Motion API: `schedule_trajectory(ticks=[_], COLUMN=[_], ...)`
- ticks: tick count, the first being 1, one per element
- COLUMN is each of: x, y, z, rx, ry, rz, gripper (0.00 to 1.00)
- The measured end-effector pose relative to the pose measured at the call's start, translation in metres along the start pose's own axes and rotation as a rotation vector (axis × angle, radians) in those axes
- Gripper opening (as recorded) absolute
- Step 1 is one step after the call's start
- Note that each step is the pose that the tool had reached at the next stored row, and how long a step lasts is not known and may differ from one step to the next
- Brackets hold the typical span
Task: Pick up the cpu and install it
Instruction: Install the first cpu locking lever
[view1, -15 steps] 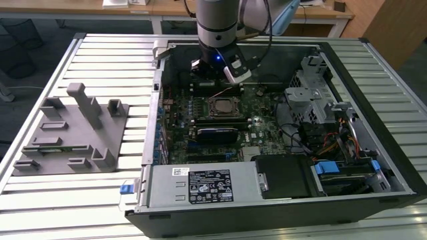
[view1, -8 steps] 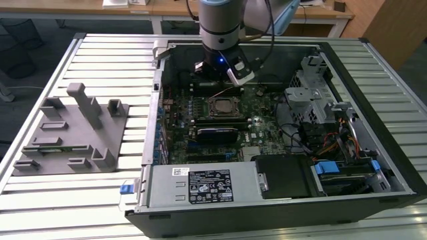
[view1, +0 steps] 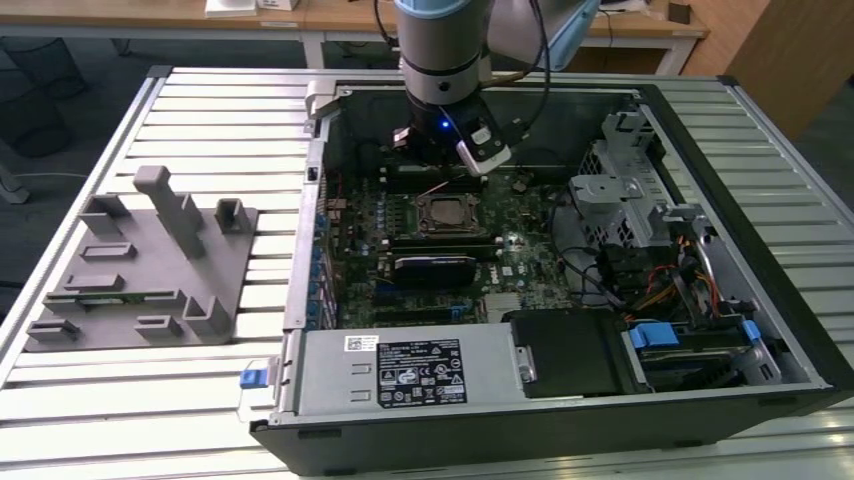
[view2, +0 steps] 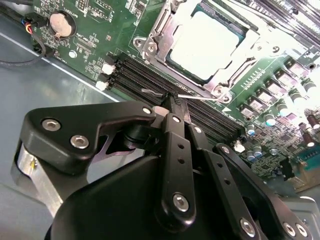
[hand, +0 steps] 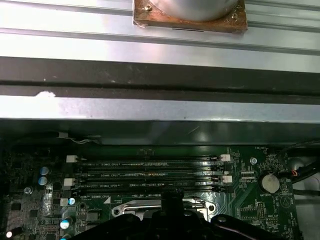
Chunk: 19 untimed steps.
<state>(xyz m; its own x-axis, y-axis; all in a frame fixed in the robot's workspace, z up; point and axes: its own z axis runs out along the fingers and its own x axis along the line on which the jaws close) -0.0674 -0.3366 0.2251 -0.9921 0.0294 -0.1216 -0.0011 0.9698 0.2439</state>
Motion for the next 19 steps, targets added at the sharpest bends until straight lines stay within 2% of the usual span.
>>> schedule_trajectory(ticks=[4,7,10,19], x=[0.0002,0.0006,0.0011,0.0016], y=[0.0000,-0.0005,-0.0014,-0.0019], z=[0.0004,0.0022,0.0057,0.0098], rx=[0.0016,0.0111,0.0138,0.0223], ry=[-0.0018,-0.0203,-0.0303,-0.0413], rz=[0.000,0.004,0.015,0.050], gripper=[0.11,0.11,0.11,0.11])
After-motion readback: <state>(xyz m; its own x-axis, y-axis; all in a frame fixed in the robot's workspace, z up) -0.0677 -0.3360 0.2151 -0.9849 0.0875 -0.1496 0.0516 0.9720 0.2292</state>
